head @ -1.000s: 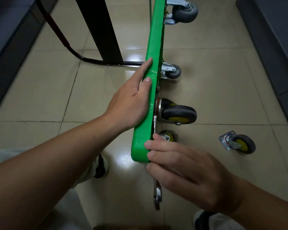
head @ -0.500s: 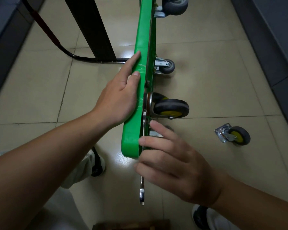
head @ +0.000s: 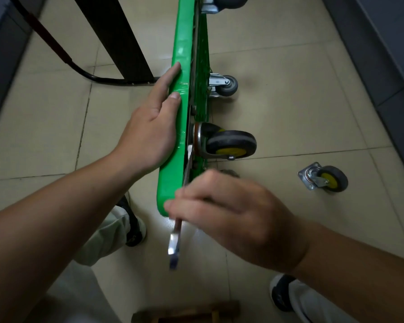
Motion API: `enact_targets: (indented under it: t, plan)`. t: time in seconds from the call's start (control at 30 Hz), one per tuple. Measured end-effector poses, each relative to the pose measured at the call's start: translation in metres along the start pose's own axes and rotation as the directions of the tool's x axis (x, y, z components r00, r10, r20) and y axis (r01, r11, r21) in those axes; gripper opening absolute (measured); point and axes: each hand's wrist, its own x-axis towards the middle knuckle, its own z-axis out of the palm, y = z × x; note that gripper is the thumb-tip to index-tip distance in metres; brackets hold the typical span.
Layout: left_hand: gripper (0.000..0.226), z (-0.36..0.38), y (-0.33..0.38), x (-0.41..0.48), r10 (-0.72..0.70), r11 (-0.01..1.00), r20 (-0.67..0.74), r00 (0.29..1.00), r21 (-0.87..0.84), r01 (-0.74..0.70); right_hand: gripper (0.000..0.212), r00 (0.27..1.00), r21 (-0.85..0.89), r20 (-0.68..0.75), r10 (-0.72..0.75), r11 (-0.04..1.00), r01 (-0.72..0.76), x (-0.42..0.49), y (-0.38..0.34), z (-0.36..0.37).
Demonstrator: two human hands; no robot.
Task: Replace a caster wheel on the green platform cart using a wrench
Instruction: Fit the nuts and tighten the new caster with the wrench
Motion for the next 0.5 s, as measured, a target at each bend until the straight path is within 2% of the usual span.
enact_targets:
  t: [0.07,0.13,0.23,0.3,0.37,0.5]
  plan:
    - [0.049,-0.001,0.0,-0.001,0.005,1.0,0.006,1.0,-0.012,-0.005,0.013,0.984,0.115,-0.134,0.116,0.988,-0.101,0.016,0.009,-0.005]
    - [0.05,-0.001,0.001,-0.002,0.007,1.0,0.029,1.0,-0.02,-0.006,0.017,0.929,0.288,-0.216,0.301,0.929,-0.234,0.034,0.022,-0.011]
    - [0.048,-0.001,0.001,0.0,-0.007,1.0,0.021,1.0,-0.028,0.008,0.018,0.822,0.565,-0.187,0.538,0.743,-0.358,0.055,0.04,-0.015]
    - [0.047,-0.001,0.0,0.001,-0.016,1.0,0.008,1.0,-0.019,0.016,0.016,0.752,0.664,-0.12,0.648,0.616,-0.424,0.064,0.053,-0.015]
    - [0.049,-0.001,0.0,0.001,-0.021,1.0,0.007,1.0,-0.014,0.022,0.017,0.707,0.695,-0.071,0.704,0.543,-0.471,0.071,0.063,-0.014]
    - [0.054,-0.001,0.001,0.0,-0.02,0.999,0.001,1.0,-0.031,0.02,0.018,0.699,0.686,-0.062,0.712,0.539,-0.488,0.081,0.069,-0.005]
